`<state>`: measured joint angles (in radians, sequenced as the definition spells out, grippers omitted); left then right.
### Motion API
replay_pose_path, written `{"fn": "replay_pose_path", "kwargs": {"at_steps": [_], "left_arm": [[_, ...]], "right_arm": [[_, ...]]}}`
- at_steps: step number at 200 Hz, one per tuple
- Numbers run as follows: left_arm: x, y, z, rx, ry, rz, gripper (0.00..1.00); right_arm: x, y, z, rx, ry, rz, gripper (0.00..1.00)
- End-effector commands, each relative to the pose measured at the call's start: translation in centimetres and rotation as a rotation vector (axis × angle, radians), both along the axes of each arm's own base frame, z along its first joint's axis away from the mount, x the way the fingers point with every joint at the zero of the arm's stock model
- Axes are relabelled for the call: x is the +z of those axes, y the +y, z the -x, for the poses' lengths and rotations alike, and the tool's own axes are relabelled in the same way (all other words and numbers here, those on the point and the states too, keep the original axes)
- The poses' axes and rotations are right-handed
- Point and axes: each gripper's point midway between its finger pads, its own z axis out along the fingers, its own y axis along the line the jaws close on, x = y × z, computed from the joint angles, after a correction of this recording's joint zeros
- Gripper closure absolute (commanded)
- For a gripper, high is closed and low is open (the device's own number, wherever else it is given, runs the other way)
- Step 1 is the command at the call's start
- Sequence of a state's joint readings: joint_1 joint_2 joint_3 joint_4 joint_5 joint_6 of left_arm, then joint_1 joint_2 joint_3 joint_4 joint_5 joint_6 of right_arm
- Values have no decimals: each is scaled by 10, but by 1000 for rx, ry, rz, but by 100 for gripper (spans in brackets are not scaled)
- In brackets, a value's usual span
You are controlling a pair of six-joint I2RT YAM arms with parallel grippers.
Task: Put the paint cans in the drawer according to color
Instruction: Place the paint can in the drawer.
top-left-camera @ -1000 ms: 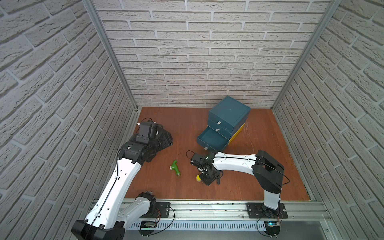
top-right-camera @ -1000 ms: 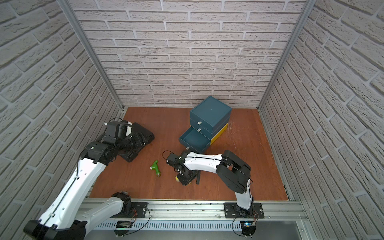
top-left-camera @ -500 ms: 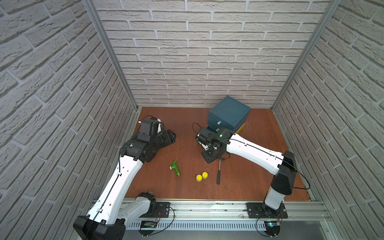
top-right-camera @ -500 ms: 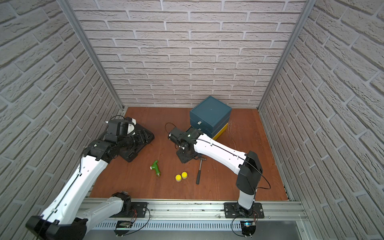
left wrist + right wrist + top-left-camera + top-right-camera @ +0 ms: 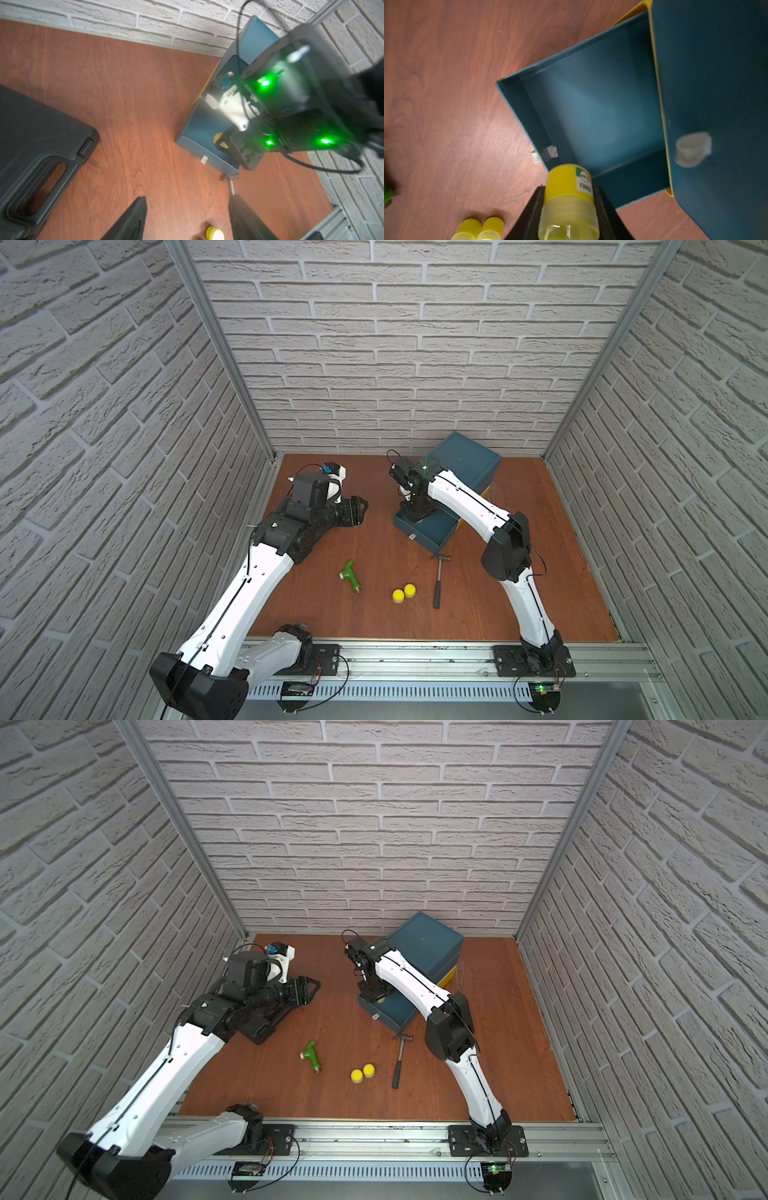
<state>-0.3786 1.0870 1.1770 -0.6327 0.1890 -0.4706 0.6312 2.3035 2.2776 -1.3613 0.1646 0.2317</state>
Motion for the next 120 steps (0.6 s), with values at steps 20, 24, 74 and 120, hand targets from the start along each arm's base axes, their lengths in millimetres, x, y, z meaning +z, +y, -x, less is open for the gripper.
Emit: {"fn": "replay_pose_path", "kwargs": {"at_steps": [20,24,74,120], "left_arm": [[25,-10,3,-103,-160,-44,32],[25,-10,3,-103,-165,-45,32],[22,-10,2,-97,-178,-48,32],[23,-10,6,-98,-156,-42,31]], "right_arm": [[3,7,-24,32,-42,-51,83],[1,7,-26,29,-40,-52,83],[-18,18,-43,39,-59,-73,83],[-37,22,-55,42,-76,-71,82]]}}
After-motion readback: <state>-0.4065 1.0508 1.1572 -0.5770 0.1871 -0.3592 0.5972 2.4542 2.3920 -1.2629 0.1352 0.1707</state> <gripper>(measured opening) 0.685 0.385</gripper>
